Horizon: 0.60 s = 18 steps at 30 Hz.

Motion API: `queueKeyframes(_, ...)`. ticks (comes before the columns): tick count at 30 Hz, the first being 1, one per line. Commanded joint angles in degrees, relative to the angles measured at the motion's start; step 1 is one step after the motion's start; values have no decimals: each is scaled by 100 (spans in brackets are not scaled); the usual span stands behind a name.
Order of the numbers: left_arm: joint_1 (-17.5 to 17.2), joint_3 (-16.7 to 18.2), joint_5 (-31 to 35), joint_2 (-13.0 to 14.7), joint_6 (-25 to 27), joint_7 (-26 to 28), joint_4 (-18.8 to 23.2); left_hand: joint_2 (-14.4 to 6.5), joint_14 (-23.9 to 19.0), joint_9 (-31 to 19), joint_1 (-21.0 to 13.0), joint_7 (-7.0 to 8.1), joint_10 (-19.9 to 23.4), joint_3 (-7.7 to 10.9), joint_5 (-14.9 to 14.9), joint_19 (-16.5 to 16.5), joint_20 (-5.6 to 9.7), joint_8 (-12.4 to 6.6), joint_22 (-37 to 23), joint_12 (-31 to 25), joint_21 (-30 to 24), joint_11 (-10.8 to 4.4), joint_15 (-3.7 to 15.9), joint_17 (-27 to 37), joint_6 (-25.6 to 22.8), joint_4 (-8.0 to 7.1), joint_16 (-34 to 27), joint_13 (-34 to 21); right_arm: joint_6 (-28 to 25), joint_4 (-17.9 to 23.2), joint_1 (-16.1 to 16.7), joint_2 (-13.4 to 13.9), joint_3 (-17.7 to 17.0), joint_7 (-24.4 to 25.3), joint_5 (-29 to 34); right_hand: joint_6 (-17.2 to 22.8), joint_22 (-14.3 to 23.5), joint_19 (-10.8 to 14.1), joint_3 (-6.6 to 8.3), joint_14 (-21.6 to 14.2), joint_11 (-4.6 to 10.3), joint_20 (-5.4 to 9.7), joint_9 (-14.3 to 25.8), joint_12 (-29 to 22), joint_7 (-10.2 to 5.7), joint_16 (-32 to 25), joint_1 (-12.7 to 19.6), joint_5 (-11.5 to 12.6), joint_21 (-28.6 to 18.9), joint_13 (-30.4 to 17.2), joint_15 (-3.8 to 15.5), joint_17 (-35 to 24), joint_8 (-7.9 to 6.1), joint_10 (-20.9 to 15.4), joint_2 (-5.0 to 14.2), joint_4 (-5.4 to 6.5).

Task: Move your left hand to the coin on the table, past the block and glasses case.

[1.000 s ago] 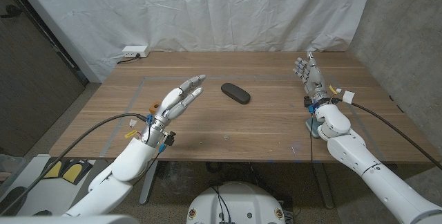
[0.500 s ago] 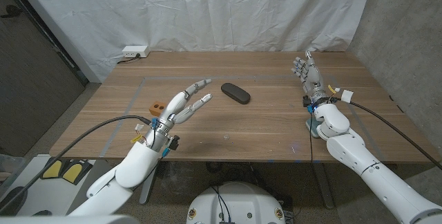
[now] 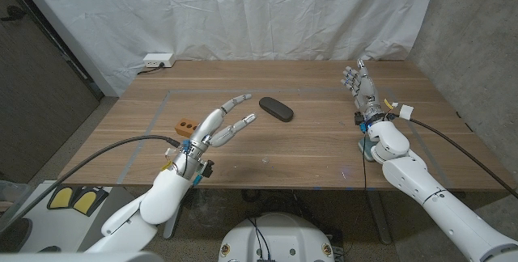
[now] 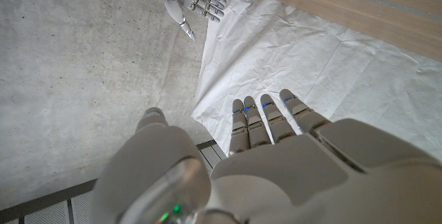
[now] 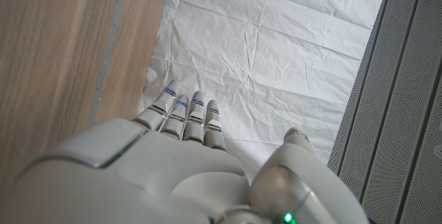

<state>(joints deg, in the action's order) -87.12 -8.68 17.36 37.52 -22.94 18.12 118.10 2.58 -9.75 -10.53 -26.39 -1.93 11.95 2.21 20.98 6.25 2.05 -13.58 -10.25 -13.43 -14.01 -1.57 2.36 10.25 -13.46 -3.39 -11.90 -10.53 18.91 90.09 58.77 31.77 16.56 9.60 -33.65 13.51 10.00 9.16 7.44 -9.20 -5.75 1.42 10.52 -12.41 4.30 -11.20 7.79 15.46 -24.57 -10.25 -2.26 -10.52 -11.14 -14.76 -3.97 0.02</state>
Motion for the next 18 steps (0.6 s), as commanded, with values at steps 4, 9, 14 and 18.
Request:
queueKeyframes(4,-117,-101,696,105,738,304,485,10,-73,-9,-108,28,117,-21,56,68,275,-14,-21,-1,-9,-1,1,22,-73,18,-25,-17,14,-9,4,-1,-18,-9,-22,4,24,39,-10,-44,-1,6,26,19,-26,0,1,33,22,-34,-35,-27,-9,-27,56,0)
queueKeyframes(9,-104,-170,805,165,926,328,571,12,-87,-9,-129,32,136,-23,63,73,279,-12,-21,1,-4,-10,3,21,-90,29,-22,-18,22,-14,6,-8,-15,-13,-24,5,24,47,-12,-40,5,7,26,18,-27,2,2,33,31,-34,-28,-27,-9,-31,58,-1)
queueKeyframes(14,-150,-269,1152,154,1331,472,729,12,-98,-9,-153,39,153,-24,71,75,281,-13,-21,6,4,-21,8,21,-121,41,-16,-18,25,-26,9,-16,-6,-18,-26,3,24,48,-15,-48,7,3,26,19,-27,0,2,32,41,-34,-31,-27,-8,-29,60,-2)
queueKeyframes(18,-142,-319,1169,190,1359,592,728,7,-106,-10,-183,55,171,-21,81,68,284,-15,-21,11,15,-33,32,20,-152,55,-9,-18,40,-25,24,-18,-10,-17,-28,1,25,52,-17,-47,5,4,26,17,-27,1,3,32,46,-34,-31,-27,-8,-35,61,-3)
